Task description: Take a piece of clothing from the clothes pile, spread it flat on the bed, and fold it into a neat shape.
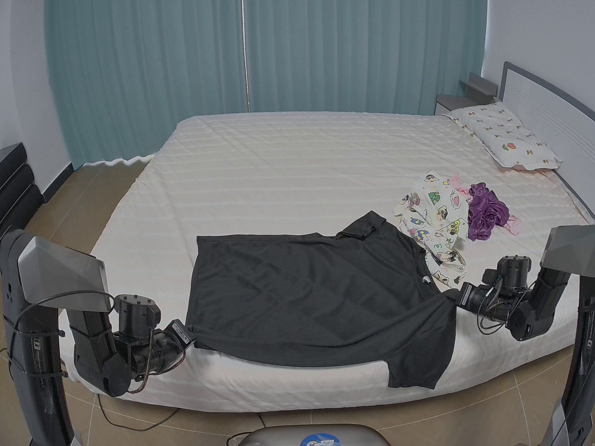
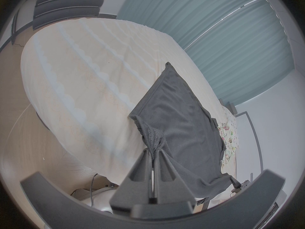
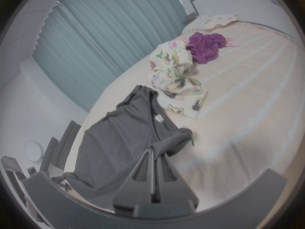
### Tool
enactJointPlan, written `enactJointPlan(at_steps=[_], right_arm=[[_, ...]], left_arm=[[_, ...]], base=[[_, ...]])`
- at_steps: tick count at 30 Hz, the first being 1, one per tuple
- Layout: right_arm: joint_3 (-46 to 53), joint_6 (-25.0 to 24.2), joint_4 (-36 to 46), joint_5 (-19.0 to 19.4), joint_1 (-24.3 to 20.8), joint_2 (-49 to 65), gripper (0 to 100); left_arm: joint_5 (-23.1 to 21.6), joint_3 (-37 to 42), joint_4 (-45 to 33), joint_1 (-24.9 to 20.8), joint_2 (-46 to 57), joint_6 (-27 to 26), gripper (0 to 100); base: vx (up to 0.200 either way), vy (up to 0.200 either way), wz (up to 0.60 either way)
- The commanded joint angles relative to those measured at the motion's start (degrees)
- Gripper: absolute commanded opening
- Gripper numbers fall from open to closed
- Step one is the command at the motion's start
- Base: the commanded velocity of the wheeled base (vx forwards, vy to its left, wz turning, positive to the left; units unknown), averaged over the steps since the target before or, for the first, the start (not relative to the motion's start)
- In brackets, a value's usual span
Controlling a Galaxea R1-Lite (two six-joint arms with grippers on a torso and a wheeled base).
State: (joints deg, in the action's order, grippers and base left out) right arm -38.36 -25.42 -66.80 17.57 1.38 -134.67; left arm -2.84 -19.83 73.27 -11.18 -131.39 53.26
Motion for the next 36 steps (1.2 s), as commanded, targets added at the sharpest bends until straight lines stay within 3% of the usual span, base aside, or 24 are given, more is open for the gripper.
enactJointPlan(at_steps=[1, 7, 8, 12, 21, 29, 32, 33, 36], right_arm=[[-6.11, 0.02, 0.62, -0.34, -2.26, -3.06, 0], [-13.93, -0.16, 1.77, -1.22, -4.45, -7.36, 0], [-13.93, -0.16, 1.77, -1.22, -4.45, -7.36, 100], [-17.45, -0.33, 0.27, -4.12, -4.45, -10.0, 100], [-10.59, -0.51, -1.05, -3.77, -0.15, -6.57, 100], [2.24, -4.82, -3.51, -3.15, 1.17, -1.56, 100], [8.92, -4.82, -3.68, -0.43, 0.64, 0.9, 100], [15.42, -3.85, -3.68, 1.77, -0.15, 2.13, 100], [19.82, 0.9, -4.3, 1.95, -0.76, 1.34, 100]], left_arm=[[-0.06, -0.03, 0.04, 0.19, 0.43, 0.18, 0], [-0.06, -0.38, 0.04, 0.72, -0.01, 0.26, 0], [-0.06, -0.38, 0.04, 0.72, -0.01, 0.26, 0], [0.03, -0.73, 0.04, 0.72, -0.09, 1.32, 0], [0.12, -1.08, 0.04, 0.72, -0.09, 1.32, 0], [0.12, -1.0, -0.05, 0.72, -0.09, 1.32, 0], [0.03, -1.08, -0.05, 0.72, -0.09, 1.32, 0], [0.03, -1.08, -0.14, 0.72, -0.09, 1.32, 0], [0.03, -1.08, -0.23, 0.81, -0.09, 1.32, 0]], base=[[0.0, 0.0, 0.0], [0.0, 0.0, 0.0], [0.0, 0.0, 0.0], [0.0, 0.0, 0.0], [0.0, 0.0, 0.0], [0.0, 0.0, 0.0], [0.0, 0.0, 0.0], [0.0, 0.0, 0.0], [0.0, 0.0, 0.0]])
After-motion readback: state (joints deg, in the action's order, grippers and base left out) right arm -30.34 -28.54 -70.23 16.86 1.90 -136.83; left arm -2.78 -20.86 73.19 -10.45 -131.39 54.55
